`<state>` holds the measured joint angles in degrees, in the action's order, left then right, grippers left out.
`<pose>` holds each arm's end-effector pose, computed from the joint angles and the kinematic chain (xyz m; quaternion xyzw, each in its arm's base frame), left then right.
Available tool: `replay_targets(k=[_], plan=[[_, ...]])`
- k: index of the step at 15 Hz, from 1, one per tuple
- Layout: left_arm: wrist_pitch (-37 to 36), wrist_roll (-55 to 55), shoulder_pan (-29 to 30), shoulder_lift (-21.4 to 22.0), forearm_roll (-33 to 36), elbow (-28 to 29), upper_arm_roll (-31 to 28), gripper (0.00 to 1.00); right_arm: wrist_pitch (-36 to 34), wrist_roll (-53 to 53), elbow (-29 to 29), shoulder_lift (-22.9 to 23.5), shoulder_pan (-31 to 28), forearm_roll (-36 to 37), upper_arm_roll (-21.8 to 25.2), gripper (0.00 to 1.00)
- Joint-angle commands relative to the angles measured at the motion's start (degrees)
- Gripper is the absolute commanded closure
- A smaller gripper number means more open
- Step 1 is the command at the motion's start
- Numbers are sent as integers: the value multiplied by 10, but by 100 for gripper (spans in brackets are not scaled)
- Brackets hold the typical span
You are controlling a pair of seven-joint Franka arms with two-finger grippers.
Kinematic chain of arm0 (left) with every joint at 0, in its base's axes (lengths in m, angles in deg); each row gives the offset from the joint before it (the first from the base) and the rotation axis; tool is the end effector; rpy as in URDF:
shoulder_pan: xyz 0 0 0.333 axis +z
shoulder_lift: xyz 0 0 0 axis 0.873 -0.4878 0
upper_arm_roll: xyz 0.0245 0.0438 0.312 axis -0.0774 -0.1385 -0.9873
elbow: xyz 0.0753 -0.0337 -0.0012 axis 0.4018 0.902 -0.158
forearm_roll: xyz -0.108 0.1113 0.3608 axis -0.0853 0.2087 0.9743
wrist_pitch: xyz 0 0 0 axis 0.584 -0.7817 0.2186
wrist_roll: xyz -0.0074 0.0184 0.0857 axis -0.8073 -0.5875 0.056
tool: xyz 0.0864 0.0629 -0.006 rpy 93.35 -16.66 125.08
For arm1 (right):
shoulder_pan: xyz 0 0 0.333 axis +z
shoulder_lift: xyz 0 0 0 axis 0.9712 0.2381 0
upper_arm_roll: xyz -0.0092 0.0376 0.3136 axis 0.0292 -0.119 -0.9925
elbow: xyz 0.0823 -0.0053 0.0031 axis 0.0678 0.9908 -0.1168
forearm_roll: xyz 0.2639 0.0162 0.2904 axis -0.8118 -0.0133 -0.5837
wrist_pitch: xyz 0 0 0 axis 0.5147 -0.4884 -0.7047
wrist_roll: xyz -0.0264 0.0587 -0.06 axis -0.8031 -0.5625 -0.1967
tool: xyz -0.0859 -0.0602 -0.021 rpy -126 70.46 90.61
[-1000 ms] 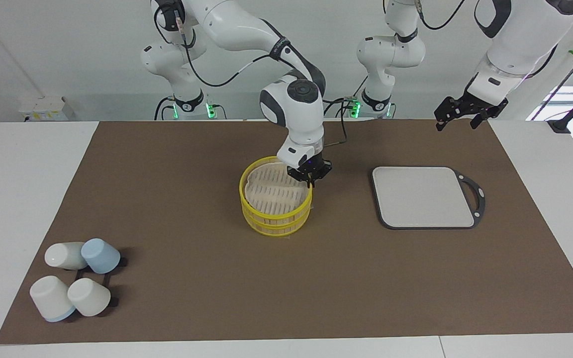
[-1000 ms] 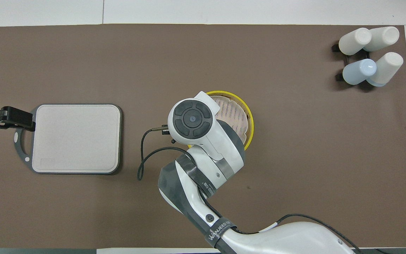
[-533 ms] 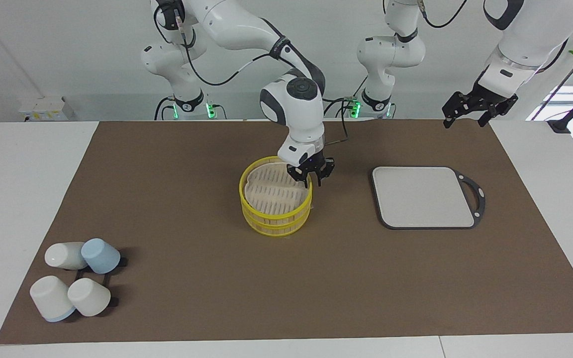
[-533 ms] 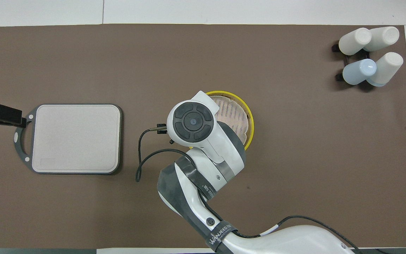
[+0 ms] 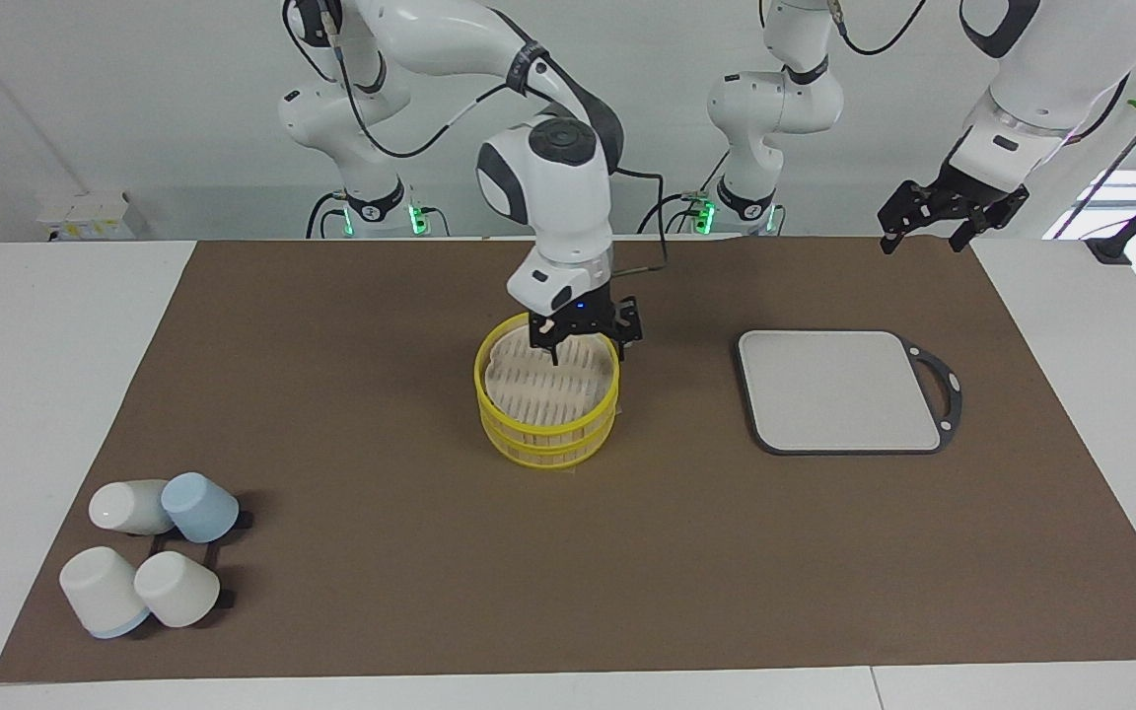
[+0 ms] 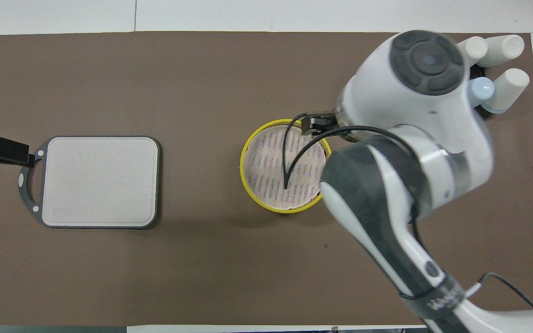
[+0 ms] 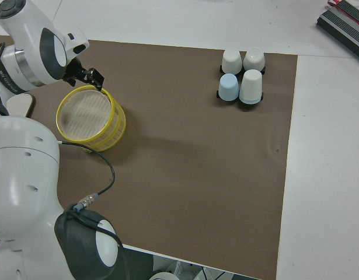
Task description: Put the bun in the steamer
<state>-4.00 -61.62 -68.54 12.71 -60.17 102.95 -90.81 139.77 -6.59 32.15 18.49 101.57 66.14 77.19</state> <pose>0.5271 -0.0158 0.6295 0.9993 -0.0244 -0.0284 0.0074 0.5825 0.2274 0.5373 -0.9995 0.0267 -0.0020 0.0137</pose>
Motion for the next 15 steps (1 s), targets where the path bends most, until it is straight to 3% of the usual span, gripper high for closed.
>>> replay_targets(k=[1, 6, 10, 15], plan=[[21, -18, 10, 5, -9, 8, 7, 0, -71, -22, 32, -64, -52, 11, -10, 0], [21, -28, 11, 10, -9, 17, 6, 0, -97, -119, 101, -151, -119, 13, -9, 0], [21, -27, 11, 10, -9, 17, 6, 0, -70, -197, 95, -144, -175, 13, -10, 0], [22, -26, 12, 9, -9, 15, 6, 0, -66, -196, 92, -143, -169, 41, -10, 0]])
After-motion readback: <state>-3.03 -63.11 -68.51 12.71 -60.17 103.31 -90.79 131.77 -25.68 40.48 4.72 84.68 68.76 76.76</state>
